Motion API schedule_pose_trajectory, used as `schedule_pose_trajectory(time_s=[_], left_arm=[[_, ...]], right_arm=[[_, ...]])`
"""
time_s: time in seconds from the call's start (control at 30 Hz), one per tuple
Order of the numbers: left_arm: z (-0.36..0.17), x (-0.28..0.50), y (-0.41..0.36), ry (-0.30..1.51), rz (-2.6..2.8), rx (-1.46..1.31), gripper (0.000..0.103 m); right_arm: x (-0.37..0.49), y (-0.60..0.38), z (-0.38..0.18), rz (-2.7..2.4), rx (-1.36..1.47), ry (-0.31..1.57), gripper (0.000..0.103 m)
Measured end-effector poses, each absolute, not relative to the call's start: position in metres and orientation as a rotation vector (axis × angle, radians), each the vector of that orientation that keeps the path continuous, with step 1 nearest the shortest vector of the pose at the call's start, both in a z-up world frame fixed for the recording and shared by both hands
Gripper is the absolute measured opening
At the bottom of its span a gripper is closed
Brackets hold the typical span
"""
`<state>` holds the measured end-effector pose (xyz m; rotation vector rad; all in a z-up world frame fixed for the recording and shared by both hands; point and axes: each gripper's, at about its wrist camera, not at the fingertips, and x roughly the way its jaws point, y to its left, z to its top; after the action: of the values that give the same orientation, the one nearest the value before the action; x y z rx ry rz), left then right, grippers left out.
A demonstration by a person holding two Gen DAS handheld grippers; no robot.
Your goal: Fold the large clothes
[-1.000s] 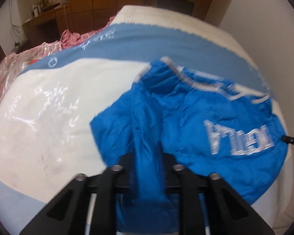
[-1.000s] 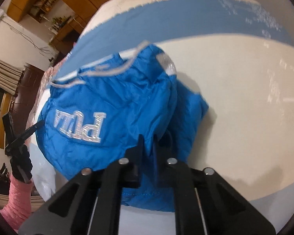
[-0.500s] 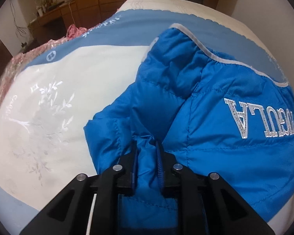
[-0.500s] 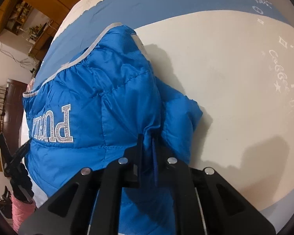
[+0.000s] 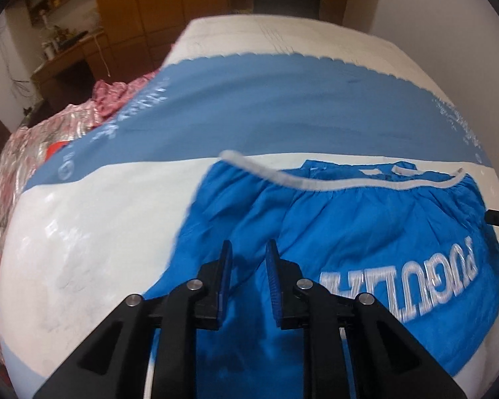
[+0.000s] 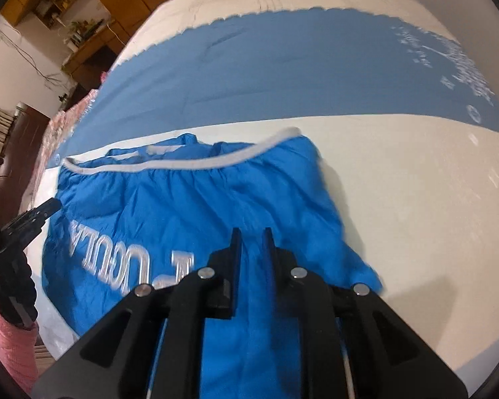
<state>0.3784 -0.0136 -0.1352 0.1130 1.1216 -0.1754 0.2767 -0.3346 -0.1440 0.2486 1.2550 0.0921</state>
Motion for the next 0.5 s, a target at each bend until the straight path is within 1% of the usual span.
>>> schedule_pose_trajectory(time_s=[0.07,0.13,0.17,0.3,0.5], left_arm=[[-0.148,0.392,-0.022,1.133,-0.15,0.141,0.02],[-0.158,0.405,-0.023,1.155,-0.144,0.135,0.02],[-0.163,0.41,-0.023,1.165,-0.144,0.13,0.02],[-0.18,0.418,-0.02,1.181,-0.154,0.103,0.021],[-0.178,0.416,-0.013,1.181,-0.149,0.044,0.021]], right_arm=[[0.286,-0.336,-0.156,0.059,0.228,1.278,0.014],[0.299,-0.341,-0.173,0.027,0.238,1.313,0.008],[0.302,-0.341,-0.178,0.021,0.245,1.322,0.007],[0.308,-0.346,-0.199,-0.005,0.27,1.326,0.0],[0.305,-0.351,-0.198,-0.032,0.332,1.298,0.0]])
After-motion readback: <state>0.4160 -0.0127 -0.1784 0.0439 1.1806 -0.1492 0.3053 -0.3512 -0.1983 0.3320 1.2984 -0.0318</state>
